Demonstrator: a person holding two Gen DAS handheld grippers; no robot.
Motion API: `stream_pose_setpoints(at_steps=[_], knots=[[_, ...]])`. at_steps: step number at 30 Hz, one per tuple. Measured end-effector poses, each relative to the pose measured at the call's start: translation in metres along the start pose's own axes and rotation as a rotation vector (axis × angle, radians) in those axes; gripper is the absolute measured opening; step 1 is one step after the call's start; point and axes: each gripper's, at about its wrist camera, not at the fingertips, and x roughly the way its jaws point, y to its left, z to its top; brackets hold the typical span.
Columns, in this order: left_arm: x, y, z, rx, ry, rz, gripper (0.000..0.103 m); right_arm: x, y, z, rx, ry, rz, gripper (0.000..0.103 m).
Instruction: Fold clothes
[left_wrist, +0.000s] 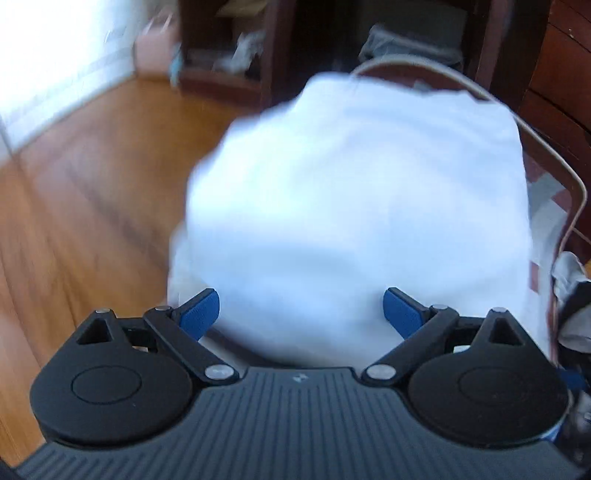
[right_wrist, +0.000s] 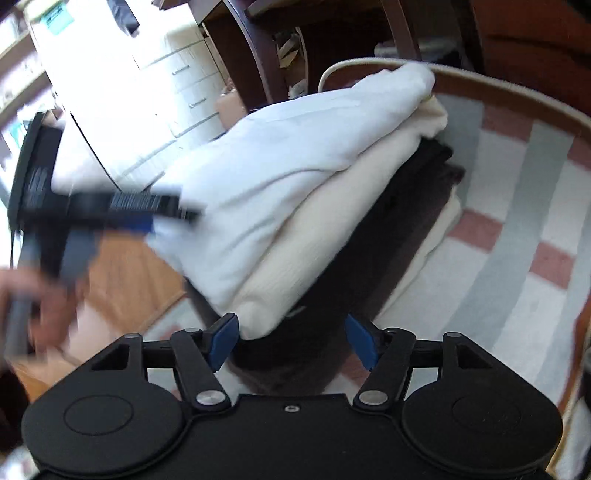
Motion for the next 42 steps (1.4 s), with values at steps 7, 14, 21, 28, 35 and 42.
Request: stream_pose_setpoints(at_steps=[7,14,21,28,35,42], knots=[[-0.08,-0.022,-0.036,-0.048,-0.079,0.046,0.097,-0.025,0.026,-0.009,-0.159,-0.048,-0.098,0.085],[-0.149,-0.077,-0.055,0.026,-0.199,0.021,0.103,-0.082,0.029,0.003,-0.113,-0.116,-0.094,0.092],[-0.162,-0.111,-0.088,0.048,-0.175,0.056,0.103,-0.116,0.009,-0.022,-0.055,-0.061,-0.148,0.092],[-0.157,-0.139,-0.112,0.116,-0.09,0.045,0.103,-0.125,-0.004,-0.052,-0.122,-0.01,-0.263,0.092],[-0.155,-0.151,-0.127,0.13,-0.041,0.039,0.103,-0.135,0.002,-0.056,-0.161,0.014,-0.299,0.092],[-0.16,-0.152,-0.131,0.123,-0.029,0.055,0.103,-0.141,0.009,-0.056,-0.217,0.011,-0.343,0.092]])
